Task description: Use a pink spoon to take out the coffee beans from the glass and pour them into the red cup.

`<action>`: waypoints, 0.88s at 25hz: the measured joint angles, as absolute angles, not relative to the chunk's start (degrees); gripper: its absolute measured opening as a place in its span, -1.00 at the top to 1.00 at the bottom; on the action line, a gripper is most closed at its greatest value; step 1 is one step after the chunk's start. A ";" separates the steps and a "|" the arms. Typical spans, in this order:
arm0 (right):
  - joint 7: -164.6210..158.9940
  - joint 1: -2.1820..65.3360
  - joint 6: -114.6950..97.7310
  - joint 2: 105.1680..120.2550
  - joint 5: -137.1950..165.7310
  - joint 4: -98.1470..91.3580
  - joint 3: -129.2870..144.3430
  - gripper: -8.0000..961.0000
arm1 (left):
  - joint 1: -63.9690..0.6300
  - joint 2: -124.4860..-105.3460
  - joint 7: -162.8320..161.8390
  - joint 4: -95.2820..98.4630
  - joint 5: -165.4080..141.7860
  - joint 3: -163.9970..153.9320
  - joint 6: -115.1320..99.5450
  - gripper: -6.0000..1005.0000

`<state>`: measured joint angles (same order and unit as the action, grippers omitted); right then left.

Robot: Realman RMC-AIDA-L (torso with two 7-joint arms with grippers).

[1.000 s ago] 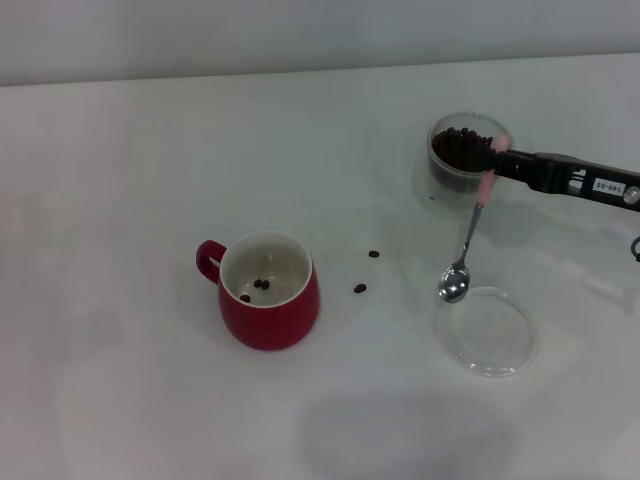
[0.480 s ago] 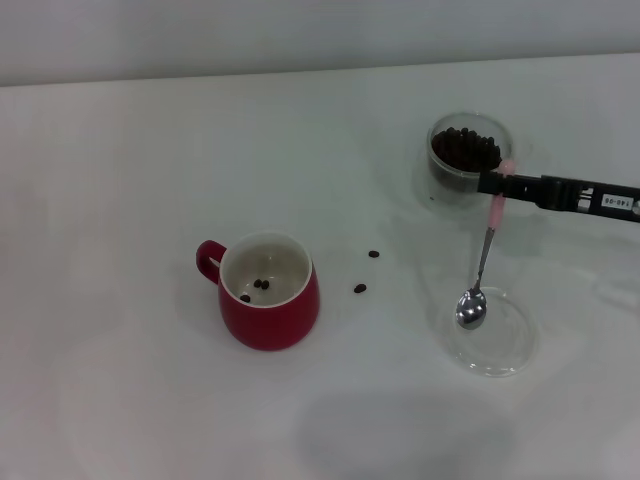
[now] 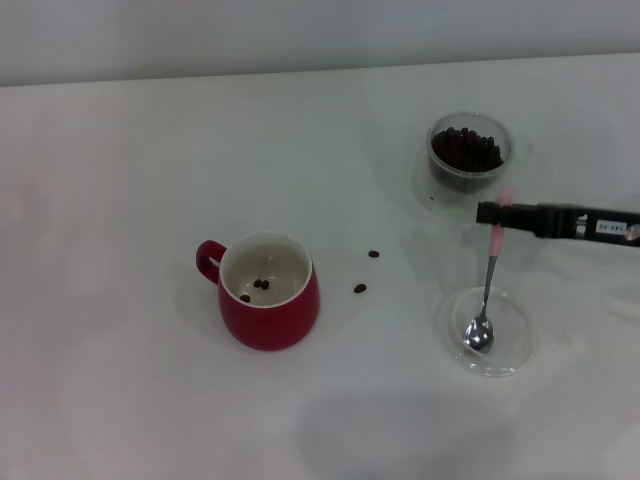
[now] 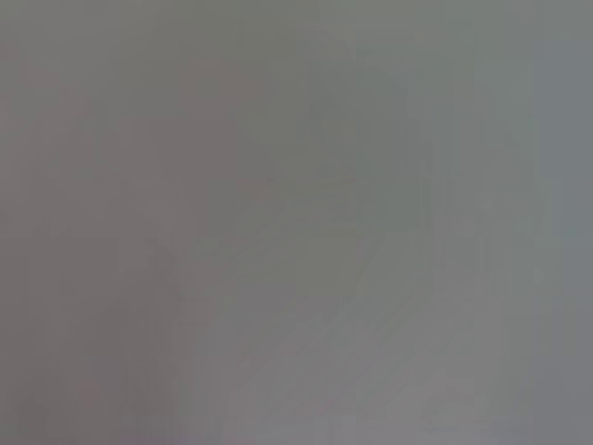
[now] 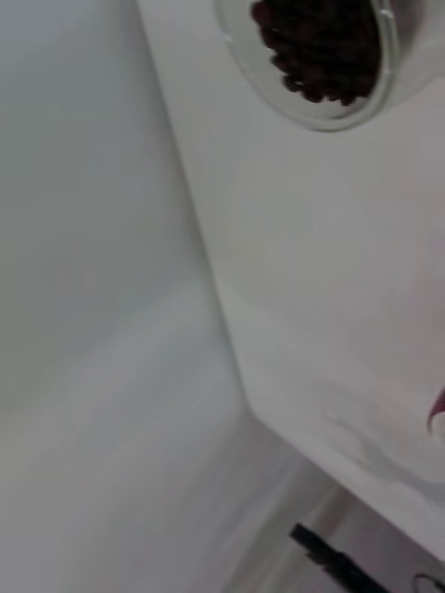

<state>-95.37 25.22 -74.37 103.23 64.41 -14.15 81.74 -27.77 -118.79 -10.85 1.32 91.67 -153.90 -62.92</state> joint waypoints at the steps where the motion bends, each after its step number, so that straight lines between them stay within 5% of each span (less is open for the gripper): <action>1: -95.36 25.28 -74.21 103.32 64.92 -14.15 81.74 0.40 | -27.82 -118.85 -10.84 1.32 91.67 -153.90 -62.93 -0.76; 18: -94.99 24.96 -68.14 103.71 65.33 -14.77 78.81 0.38 | -28.26 -119.18 -10.81 1.85 91.66 -153.90 -63.45 -0.76; 22: -94.35 23.89 -68.37 103.72 65.42 -15.37 72.78 -0.02 | -28.10 -119.18 -11.03 1.85 91.67 -153.90 -63.46 -0.76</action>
